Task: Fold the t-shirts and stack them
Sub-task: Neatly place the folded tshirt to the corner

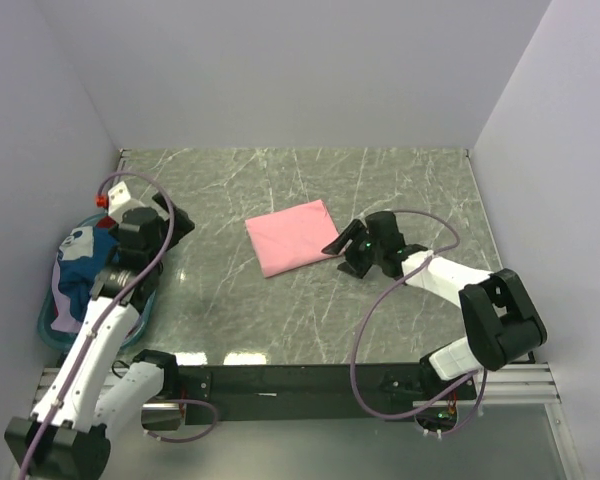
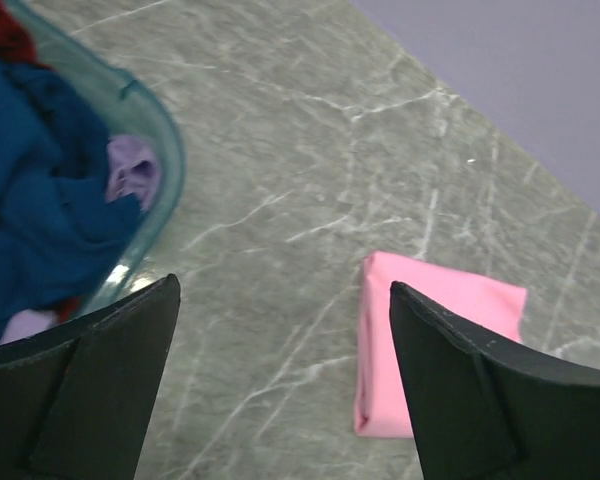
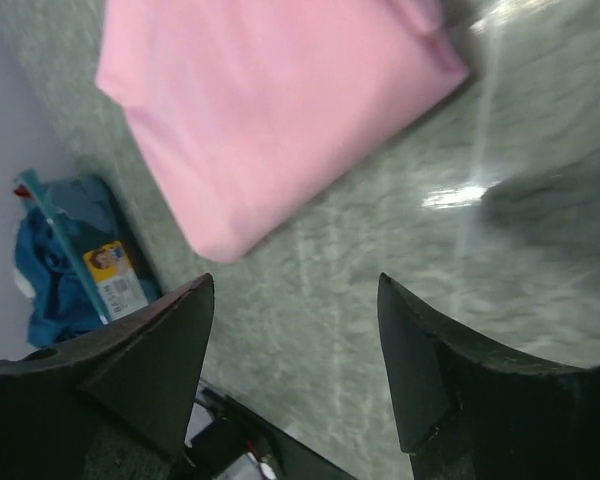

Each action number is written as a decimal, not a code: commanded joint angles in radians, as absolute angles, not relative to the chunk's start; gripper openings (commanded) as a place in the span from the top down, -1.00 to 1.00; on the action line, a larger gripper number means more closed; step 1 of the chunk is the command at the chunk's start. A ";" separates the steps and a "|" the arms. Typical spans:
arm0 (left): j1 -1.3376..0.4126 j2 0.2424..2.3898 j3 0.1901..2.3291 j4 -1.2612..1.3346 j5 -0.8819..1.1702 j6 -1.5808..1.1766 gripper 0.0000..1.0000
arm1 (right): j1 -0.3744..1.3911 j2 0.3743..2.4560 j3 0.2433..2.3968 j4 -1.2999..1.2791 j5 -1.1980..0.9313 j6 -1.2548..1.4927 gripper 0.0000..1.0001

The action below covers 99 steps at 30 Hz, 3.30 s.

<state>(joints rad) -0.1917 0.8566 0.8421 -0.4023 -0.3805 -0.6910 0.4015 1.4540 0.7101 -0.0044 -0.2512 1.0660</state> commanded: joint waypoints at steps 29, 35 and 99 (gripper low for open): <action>-0.189 0.802 0.787 -0.396 -0.451 -0.669 -0.71 | 0.611 1.790 0.701 0.408 -0.003 1.681 0.10; -0.189 0.810 0.790 -0.397 -0.451 -0.666 -0.71 | 0.575 1.795 0.704 0.449 0.018 1.694 0.84; -0.189 0.951 0.792 -0.390 -0.443 -0.640 -0.71 | -0.373 2.247 1.566 0.026 -0.118 1.161 0.51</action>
<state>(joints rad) -0.1909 0.9623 0.7795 -0.4236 -0.4496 -0.6643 -0.3511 2.2929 1.6077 0.0292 -0.1410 1.1889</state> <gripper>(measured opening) 0.853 0.197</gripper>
